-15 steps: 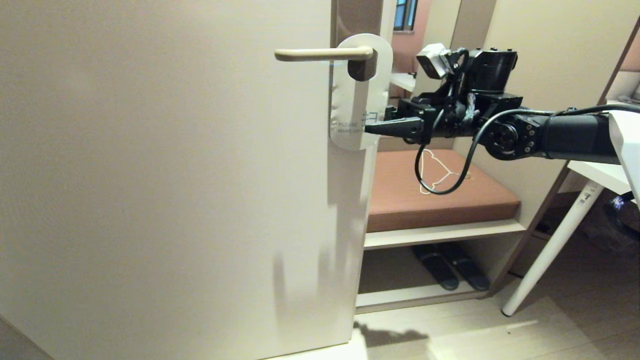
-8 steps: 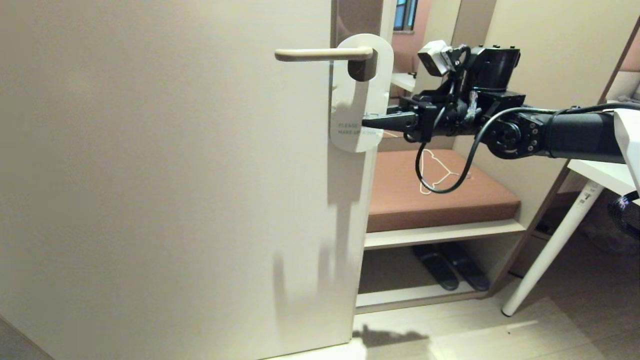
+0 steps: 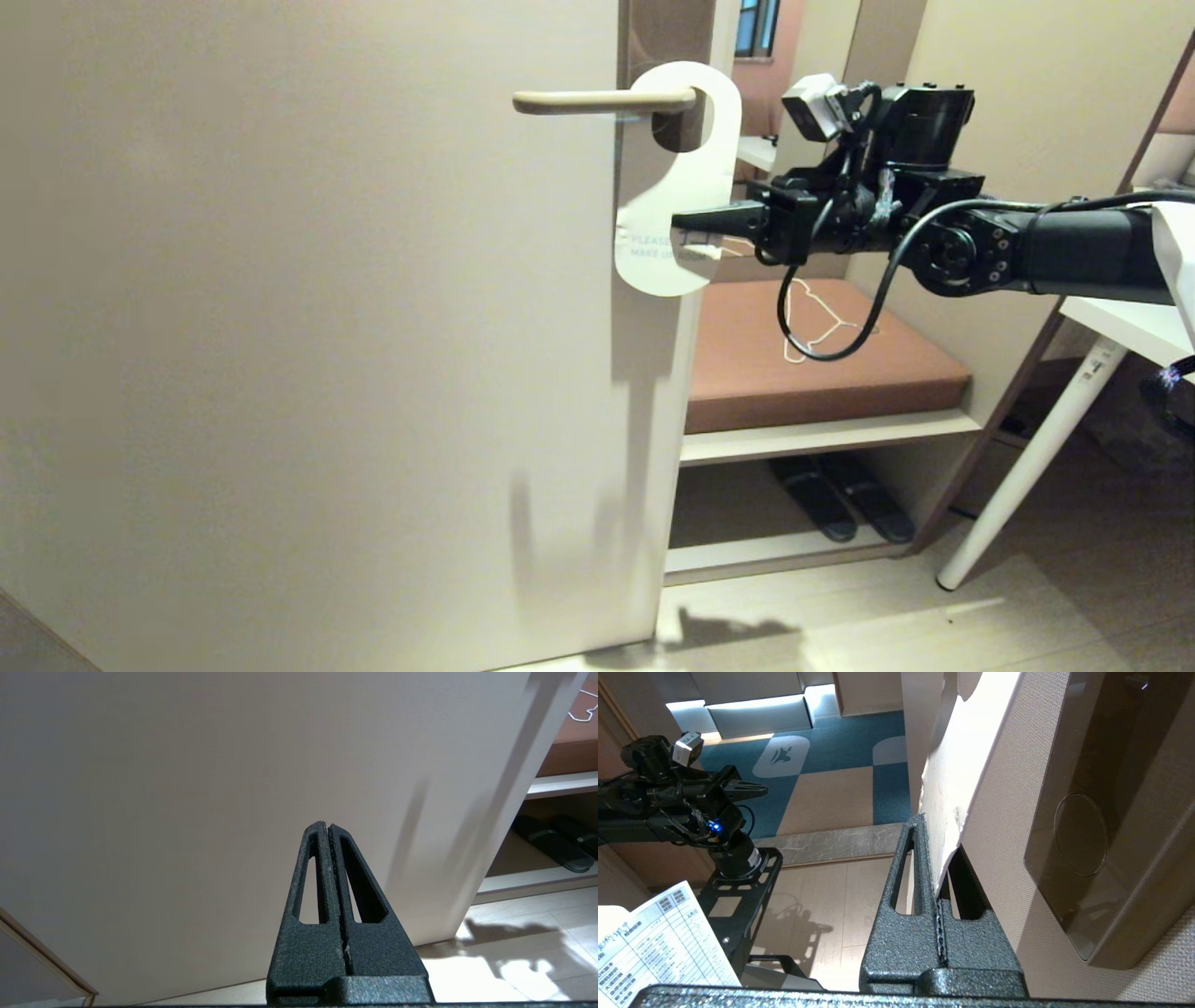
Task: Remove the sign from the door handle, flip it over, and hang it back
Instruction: Take down the sign
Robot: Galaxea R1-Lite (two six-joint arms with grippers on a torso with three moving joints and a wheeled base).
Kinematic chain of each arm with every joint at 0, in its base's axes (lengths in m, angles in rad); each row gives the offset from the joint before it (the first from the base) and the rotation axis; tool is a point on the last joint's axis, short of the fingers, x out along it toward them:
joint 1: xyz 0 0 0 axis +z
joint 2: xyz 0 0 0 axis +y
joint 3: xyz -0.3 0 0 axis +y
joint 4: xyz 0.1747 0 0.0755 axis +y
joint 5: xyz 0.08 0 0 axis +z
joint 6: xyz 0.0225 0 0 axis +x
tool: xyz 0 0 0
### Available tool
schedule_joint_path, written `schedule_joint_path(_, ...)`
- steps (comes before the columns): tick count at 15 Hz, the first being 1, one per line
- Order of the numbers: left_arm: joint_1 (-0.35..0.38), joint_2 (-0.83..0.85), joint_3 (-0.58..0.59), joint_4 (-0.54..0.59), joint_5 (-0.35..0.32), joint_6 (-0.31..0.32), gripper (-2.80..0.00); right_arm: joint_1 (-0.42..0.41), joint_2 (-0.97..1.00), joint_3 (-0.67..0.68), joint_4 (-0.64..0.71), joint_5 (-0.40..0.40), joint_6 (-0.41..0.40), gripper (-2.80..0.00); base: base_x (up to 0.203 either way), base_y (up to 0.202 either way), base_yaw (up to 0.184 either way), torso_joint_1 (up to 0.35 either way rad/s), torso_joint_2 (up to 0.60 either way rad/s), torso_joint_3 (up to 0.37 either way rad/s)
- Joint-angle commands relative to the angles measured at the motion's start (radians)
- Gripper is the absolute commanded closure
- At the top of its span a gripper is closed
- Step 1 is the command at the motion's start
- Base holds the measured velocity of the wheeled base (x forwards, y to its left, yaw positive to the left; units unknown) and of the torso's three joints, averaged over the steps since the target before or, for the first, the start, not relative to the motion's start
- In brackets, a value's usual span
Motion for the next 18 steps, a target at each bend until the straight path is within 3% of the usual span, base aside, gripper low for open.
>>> schedule_joint_path(1, 0.001, 0.001, 0.0, 0.0, 0.0, 0.0, 0.0, 0.001, -0.003, 0.003, -0.002, 0.008, 0.0, 0.0, 0.0, 0.0, 0.0, 0.0, 0.0, 0.0)
schedule_joint_path(15, 0.001, 0.001, 0.0, 0.0, 0.0, 0.0, 0.0, 0.018, -0.02, 0.024, -0.005, -0.04, -0.037, 0.0, 0.0, 0.0, 0.0, 0.0, 0.0, 0.0)
schedule_joint_path(18, 0.001, 0.001, 0.0, 0.0, 0.0, 0.0, 0.0, 0.047, -0.034, 0.046, -0.005, -0.126, -0.078, 0.0, 0.0, 0.0, 0.0, 0.0, 0.0, 0.0)
